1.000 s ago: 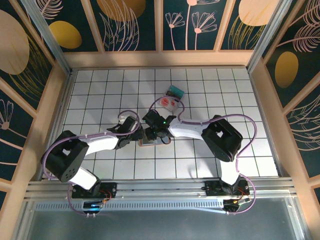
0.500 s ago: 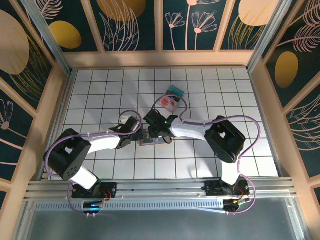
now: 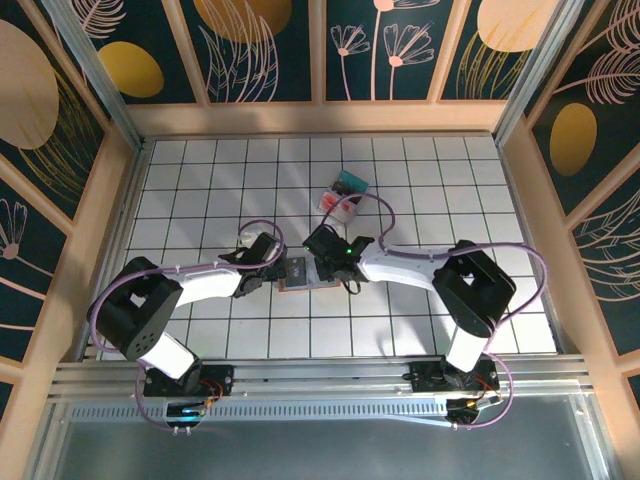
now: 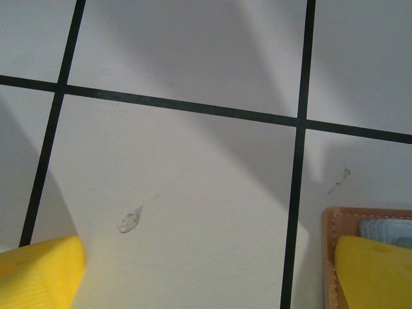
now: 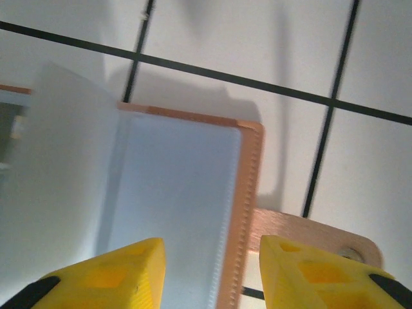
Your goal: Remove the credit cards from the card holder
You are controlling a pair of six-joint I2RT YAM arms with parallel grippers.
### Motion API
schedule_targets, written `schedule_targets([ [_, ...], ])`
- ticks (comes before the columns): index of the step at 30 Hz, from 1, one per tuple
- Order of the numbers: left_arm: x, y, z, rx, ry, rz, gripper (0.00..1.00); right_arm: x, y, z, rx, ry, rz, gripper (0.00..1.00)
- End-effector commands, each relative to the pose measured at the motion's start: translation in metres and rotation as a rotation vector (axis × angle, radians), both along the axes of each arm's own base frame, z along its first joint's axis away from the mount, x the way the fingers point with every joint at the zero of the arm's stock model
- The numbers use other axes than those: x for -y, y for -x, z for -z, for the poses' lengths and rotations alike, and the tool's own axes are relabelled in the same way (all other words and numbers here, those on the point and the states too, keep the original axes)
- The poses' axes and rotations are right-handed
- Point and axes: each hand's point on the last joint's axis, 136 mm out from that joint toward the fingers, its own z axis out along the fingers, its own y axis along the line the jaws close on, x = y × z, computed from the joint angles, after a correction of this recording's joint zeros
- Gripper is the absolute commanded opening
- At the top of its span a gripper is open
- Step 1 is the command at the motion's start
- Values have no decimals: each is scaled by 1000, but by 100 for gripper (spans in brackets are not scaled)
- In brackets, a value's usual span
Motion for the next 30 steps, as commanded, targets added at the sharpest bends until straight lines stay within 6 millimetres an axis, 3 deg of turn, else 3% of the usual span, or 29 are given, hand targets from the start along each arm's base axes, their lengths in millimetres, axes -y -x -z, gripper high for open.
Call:
schedule_targets([
  [1,8,7,4,-54,50,7,99,23,-2,-5,26,19,64,43],
  [7,11,2,-2,-35,65,-7,99,40,-2,-8,33,-7,97,43],
  [17,25,-7,-12,-22,13,10,99,39,-13,-44,103,-112,103,43],
  [24,23,-8,-34,46,76,-49,99,11,-3,-53,75,-202,35,34],
  [30,-21,-4,-49,110,134,-188,99,-22,13,-47,74,-131,-6,32],
])
